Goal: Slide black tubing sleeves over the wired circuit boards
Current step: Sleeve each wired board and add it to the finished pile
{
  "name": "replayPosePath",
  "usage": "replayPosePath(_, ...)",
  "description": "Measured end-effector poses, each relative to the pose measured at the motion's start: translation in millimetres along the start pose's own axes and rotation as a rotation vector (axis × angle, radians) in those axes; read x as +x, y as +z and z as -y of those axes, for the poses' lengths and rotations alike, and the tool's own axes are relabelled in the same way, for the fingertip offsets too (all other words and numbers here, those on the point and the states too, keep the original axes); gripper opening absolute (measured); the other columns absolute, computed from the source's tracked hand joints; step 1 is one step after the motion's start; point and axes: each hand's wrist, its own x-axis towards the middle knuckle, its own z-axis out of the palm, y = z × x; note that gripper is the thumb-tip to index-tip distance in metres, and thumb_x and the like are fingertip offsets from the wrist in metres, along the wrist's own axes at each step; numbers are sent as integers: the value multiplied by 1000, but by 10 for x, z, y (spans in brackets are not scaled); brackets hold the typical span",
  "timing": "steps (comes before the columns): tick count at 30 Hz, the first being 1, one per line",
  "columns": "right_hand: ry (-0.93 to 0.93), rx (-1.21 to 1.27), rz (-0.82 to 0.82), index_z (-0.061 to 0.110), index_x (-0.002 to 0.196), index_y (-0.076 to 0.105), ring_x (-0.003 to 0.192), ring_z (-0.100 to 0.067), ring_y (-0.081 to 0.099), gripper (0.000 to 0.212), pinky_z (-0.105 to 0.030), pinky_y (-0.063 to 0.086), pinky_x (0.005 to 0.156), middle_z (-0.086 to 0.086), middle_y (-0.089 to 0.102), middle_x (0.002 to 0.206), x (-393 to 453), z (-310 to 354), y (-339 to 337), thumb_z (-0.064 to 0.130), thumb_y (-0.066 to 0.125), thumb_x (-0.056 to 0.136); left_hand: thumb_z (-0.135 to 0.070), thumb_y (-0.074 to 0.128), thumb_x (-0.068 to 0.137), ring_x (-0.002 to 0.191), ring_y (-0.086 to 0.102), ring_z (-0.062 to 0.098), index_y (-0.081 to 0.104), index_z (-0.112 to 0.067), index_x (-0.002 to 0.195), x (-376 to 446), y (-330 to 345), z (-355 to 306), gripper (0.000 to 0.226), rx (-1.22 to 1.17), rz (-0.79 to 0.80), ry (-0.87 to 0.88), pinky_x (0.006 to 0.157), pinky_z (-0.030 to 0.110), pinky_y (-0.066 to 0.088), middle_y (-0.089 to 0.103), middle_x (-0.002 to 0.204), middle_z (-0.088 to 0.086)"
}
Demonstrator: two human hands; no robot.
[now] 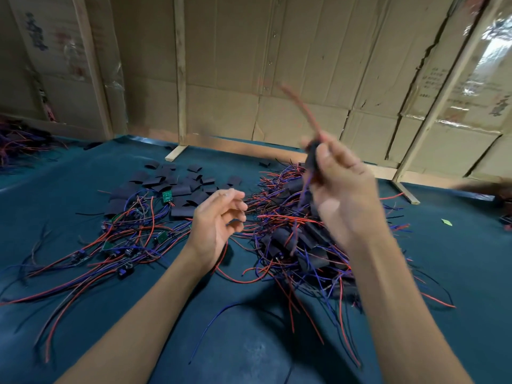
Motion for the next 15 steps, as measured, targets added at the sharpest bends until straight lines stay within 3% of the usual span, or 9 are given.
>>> replayPosePath(3, -113, 87, -89, 4, 105, 65, 87, -21, 67, 16, -34, 56, 83, -15, 71, 101, 265, 408, -63, -1, 61, 91, -33, 61, 82, 65, 54, 16, 67, -10, 91, 1, -13, 14, 26, -2, -42, -19, 62, 32, 36, 63, 79, 5)
replayPosePath(6, -84, 53, -325, -1, 104, 62, 88, -30, 69, 16, -39, 59, 85, -21, 69, 98, 479, 534, -270, -10, 59, 92, -31, 61, 82, 60, 53, 15, 67, -10, 89, 10, -33, 11, 23, -41, -100, -3, 57, 29, 37, 62, 74, 4)
replayPosePath(8, 86, -220, -528, -2, 110, 59, 77, -25, 67, 21, -29, 58, 68, -22, 69, 107, 550, 461, -436, -8, 61, 90, -28, 62, 86, 56, 51, 13, 67, -11, 87, 24, -39, 2, 18, -41, -167, 29, 53, 25, 37, 62, 69, 2)
replayPosePath(10, 307, -596, -668, -1, 111, 62, 59, -17, 55, 28, -24, 43, 45, -17, 68, 99, 570, 335, -625, -1, 70, 84, -22, 62, 94, 52, 51, 10, 67, -13, 85, 63, -56, 4, 13, 44, -269, 78, 49, 23, 37, 61, 64, -2)
replayPosePath(12, 443, -820, -693, 0, 99, 64, 52, -16, 42, 21, -27, 31, 42, -15, 62, 86, 561, 262, -744, 2, 74, 80, -15, 61, 97, 55, 54, 7, 67, -16, 89, 86, -102, 21, 10, 298, -393, 196, 51, 21, 40, 62, 65, -7)
replayPosePath(13, 480, -846, -682, 1, 90, 61, 52, -17, 39, 16, -29, 28, 44, -14, 59, 81, 556, 254, -771, 1, 74, 80, -13, 61, 96, 64, 57, 6, 67, -17, 94, 80, -145, 34, 8, 510, -439, 280, 58, 19, 43, 64, 72, -9)
replayPosePath(15, 519, -822, -672, 1, 87, 57, 53, -17, 37, 19, -30, 28, 47, -13, 53, 76, 545, 280, -789, -2, 75, 79, -8, 60, 90, 97, 55, 14, 67, -18, 113, 48, -225, 74, 25, 1049, -467, 402, 83, 26, 42, 64, 98, -3)
